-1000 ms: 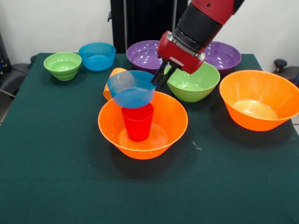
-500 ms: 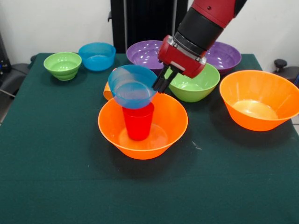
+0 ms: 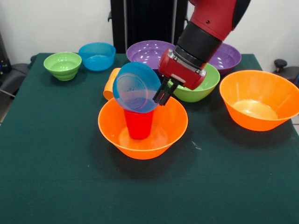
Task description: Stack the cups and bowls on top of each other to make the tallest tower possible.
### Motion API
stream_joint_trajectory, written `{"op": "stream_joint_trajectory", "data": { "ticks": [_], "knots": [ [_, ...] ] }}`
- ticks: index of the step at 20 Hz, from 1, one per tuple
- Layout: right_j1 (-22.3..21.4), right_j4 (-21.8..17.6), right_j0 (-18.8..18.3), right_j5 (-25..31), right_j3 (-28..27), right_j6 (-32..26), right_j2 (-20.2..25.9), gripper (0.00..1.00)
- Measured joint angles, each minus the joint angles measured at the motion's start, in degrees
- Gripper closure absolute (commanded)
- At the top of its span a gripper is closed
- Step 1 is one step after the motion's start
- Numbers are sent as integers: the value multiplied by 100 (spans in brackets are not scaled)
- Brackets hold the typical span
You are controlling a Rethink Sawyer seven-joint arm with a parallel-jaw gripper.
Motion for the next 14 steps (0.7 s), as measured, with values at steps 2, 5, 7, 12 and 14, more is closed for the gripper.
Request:
{"op": "stream_joint_trajectory", "data": {
  "ticks": [2, 5, 7, 12, 14],
  "knots": [
    [33, 18, -1, -11, 0, 0, 0, 100],
    [43, 21, -2, -11, 0, 0, 0, 100],
    [41, 21, -1, -11, 0, 0, 0, 100],
    [-28, 20, -2, -10, 2, 0, 1, 100],
    [-127, 20, -2, -10, 2, 0, 1, 100]
  ]
}}
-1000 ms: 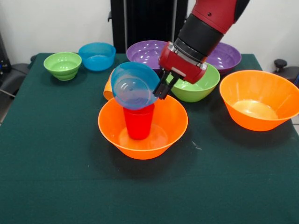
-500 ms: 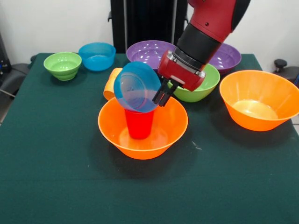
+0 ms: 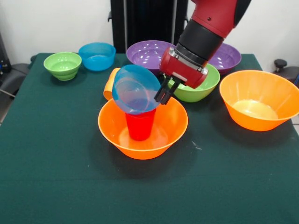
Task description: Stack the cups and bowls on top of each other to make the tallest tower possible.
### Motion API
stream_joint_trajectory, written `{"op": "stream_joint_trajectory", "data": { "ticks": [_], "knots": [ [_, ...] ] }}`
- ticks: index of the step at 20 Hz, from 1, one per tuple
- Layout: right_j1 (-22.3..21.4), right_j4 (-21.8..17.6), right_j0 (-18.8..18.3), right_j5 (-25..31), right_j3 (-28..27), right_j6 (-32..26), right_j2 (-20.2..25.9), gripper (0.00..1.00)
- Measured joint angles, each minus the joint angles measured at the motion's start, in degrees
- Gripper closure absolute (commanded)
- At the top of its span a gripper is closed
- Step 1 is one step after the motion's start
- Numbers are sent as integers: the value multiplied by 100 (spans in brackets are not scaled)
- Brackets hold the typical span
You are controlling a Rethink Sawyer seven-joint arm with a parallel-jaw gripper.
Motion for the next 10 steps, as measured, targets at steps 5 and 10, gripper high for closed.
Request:
{"op": "stream_joint_trajectory", "data": {
  "ticks": [5, 10],
  "knots": [
    [-264, -1, 1, 48, 2, 0, -2, 100],
    [-495, -2, 1, 217, 3, 0, -2, 100]
  ]
}}
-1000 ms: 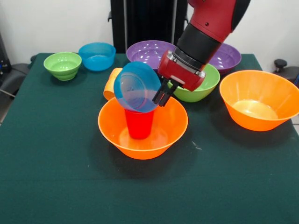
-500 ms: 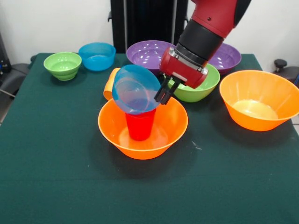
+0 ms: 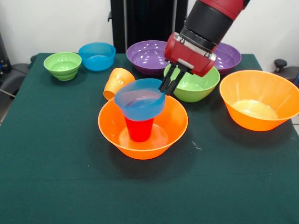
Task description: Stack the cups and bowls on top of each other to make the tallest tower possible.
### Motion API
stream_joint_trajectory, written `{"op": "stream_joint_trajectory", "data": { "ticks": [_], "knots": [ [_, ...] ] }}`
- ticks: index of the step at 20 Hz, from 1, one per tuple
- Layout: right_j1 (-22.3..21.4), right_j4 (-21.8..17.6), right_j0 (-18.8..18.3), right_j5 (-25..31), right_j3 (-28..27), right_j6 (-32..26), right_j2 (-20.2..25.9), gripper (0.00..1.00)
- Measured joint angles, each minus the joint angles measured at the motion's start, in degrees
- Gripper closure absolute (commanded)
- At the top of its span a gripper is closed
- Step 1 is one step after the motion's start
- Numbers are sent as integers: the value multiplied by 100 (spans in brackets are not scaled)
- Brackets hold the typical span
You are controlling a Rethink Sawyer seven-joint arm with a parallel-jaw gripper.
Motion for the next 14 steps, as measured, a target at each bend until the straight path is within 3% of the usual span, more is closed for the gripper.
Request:
{"op": "stream_joint_trajectory", "data": {
  "ticks": [14],
  "knots": [
    [-131, 0, -110, 56, 13, 0, 1, 100]
  ]
}}
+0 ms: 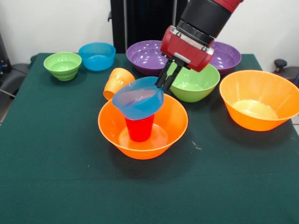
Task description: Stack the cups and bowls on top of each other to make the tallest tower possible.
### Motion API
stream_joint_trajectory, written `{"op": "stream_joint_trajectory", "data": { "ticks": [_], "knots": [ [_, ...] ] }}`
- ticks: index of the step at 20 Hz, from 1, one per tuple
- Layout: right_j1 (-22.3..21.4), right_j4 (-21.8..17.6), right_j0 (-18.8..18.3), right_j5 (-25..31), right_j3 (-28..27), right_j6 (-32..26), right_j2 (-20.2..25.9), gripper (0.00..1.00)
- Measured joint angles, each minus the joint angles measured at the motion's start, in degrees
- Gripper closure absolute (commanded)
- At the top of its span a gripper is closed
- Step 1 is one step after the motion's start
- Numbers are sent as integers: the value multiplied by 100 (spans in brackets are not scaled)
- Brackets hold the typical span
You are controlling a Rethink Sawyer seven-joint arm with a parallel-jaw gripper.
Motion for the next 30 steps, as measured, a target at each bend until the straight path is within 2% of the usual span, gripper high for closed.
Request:
{"op": "stream_joint_trajectory", "data": {
  "ticks": [11, 30],
  "knots": [
    [7, -1, -118, 0, 53, 0, 0, 100],
    [63, 0, -36, 0, 89, 0, 0, 100]
  ]
}}
